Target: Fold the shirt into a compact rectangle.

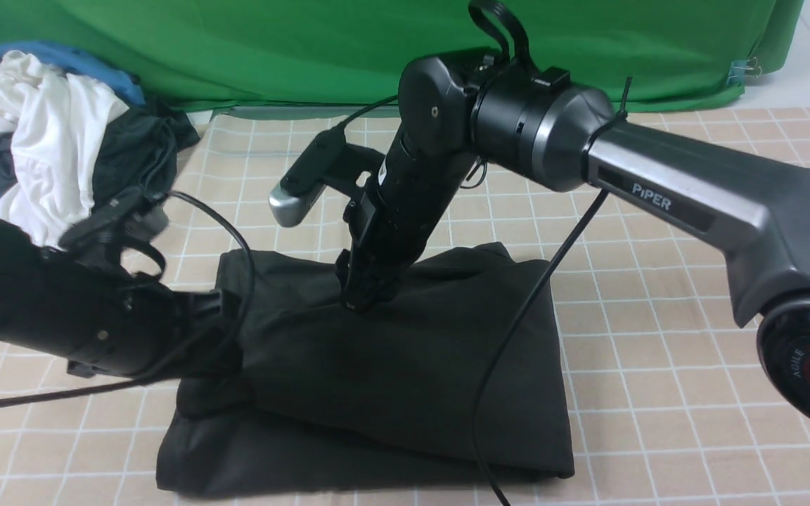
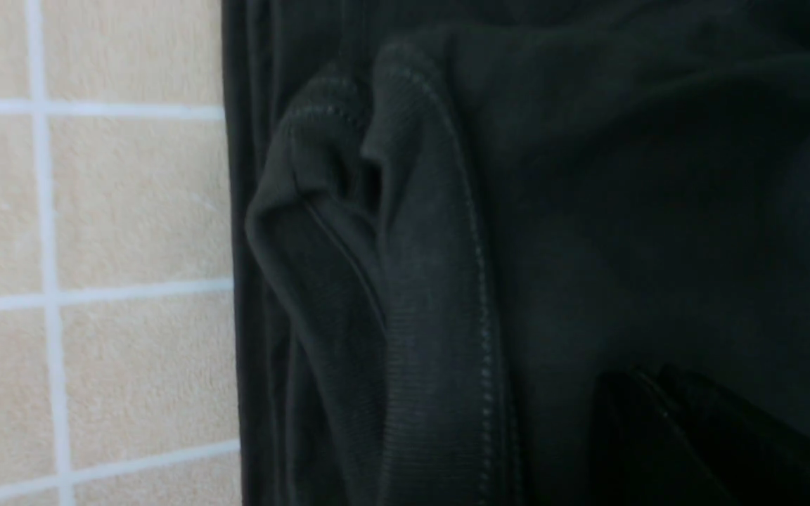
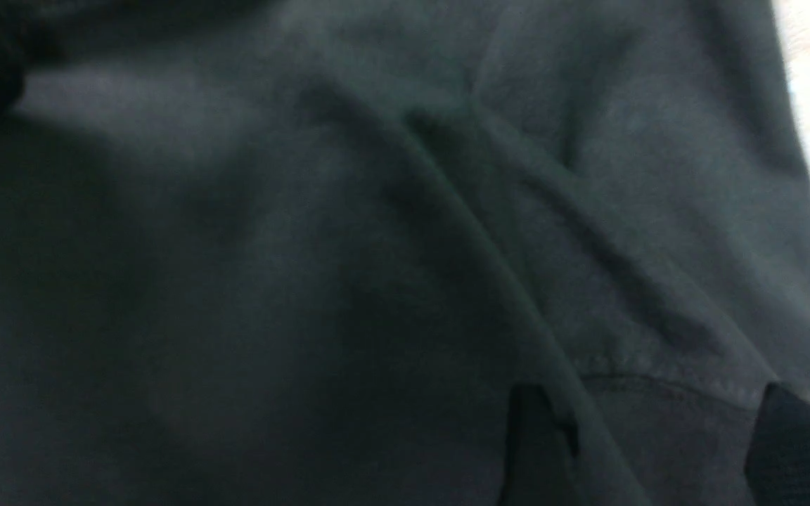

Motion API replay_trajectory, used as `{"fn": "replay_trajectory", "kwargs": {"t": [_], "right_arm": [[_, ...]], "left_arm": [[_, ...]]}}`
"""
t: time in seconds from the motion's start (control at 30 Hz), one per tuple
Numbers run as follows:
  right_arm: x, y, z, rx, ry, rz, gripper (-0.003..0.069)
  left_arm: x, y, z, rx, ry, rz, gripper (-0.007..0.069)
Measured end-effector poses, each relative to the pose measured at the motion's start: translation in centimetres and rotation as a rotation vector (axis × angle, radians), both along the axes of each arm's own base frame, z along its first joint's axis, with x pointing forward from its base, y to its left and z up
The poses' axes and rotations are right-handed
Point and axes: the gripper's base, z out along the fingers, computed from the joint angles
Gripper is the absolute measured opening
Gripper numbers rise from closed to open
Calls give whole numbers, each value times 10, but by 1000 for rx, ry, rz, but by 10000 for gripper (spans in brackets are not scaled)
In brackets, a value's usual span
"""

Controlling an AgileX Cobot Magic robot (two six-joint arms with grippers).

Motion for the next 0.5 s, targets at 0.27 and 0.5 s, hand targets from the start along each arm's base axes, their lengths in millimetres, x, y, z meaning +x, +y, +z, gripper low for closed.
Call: {"fn": "replay_trajectory", "kwargs": {"t": [0.27,0.5], "right_arm": [[2,1,-18,-31,11,47,407],[0,1,-18,-50,13,98,57]], "left_arm": [[-2,-2,-16,77,93,-28,19],[-5,5,-22,157,134,9,19]]}}
